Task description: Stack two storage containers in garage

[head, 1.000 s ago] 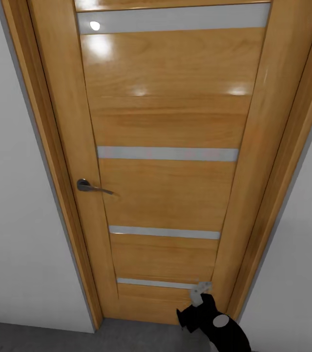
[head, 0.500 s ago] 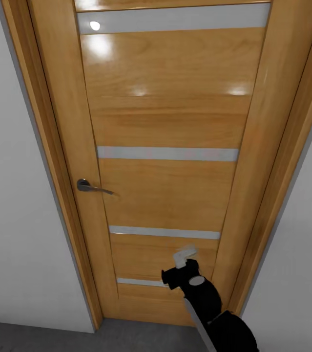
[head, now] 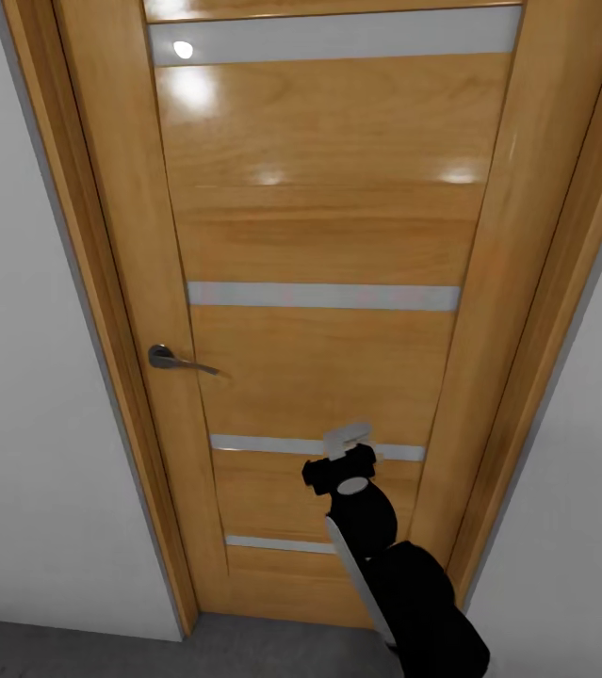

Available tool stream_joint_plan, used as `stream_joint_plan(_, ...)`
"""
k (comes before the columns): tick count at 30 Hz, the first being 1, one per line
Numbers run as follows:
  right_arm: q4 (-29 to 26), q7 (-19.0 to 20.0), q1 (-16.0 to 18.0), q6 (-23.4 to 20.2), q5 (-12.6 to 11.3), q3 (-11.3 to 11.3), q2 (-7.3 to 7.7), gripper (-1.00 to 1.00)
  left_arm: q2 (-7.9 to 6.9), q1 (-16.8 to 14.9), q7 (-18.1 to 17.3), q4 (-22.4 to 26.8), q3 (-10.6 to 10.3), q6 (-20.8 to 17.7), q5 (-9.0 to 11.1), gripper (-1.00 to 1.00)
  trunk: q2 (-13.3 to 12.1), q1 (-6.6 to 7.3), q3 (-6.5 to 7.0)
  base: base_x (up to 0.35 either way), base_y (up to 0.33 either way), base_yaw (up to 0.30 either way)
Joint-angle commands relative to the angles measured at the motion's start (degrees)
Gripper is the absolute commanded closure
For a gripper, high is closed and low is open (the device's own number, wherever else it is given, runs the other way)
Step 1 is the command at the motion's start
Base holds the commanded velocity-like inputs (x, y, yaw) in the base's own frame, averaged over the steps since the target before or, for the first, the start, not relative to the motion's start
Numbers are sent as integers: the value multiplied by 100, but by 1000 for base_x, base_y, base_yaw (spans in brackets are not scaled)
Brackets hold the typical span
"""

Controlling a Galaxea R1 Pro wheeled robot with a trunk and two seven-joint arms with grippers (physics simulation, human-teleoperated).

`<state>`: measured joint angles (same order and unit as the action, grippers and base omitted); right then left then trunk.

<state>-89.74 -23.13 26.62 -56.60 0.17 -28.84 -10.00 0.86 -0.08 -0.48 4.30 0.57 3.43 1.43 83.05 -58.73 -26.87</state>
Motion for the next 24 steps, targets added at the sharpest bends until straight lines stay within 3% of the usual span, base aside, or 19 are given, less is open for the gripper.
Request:
stream_joint_plan(1, 3, -27, 66, -52, -6, -7, 0, -100, 4, -1, -5, 1, 5, 14, 15, -100, 3, 0, -6, 0, 0, 0)
stream_joint_plan(9, 62, -73, 247, -78, -11, -7, 0, -100, 11, -1, -5, 1, 4, 14, 15, -100, 3, 0, -6, 0, 0, 0)
stream_joint_plan(12, 219, -84, 485, -79, -22, -2, 0, -100, 11, -1, -5, 1, 4, 13, 15, -100, 3, 0, -6, 0, 0, 0)
stream_joint_plan(13, 587, -91, 834, -43, -25, 1, 0, -100, 11, -1, -5, 1, 4, 17, 15, -100, 3, 0, -6, 0, 0, 0)
stream_joint_plan(18, 1298, -96, 1433, 8, -21, 1, 0, -100, 11, -1, -5, 1, -3, 11, 15, -100, 3, 0, -6, 0, 0, 0)
stream_joint_plan(20, 1321, -96, 1457, 10, -22, 1, 0, -100, 11, -1, -5, 1, 0, 12, 15, -100, 3, 0, -6, 0, 0, 0)
stream_joint_plan(21, 1630, -96, 1667, 73, -25, 1, 0, -100, 11, -1, -5, 1, 2, 13, 15, -100, 3, 0, -6, 0, 0, 0)
stream_joint_plan(22, 2396, -96, 2063, 412, -26, 1, 0, -100, 18, -1, -5, 1, 2, 14, 15, -100, 3, 0, -6, 0, 0, 0)
stream_joint_plan(24, 2614, -96, 2170, 501, -26, 1, 0, -100, 19, -1, -5, 1, 0, 15, 15, -100, 3, 0, -6, 0, 0, 0)
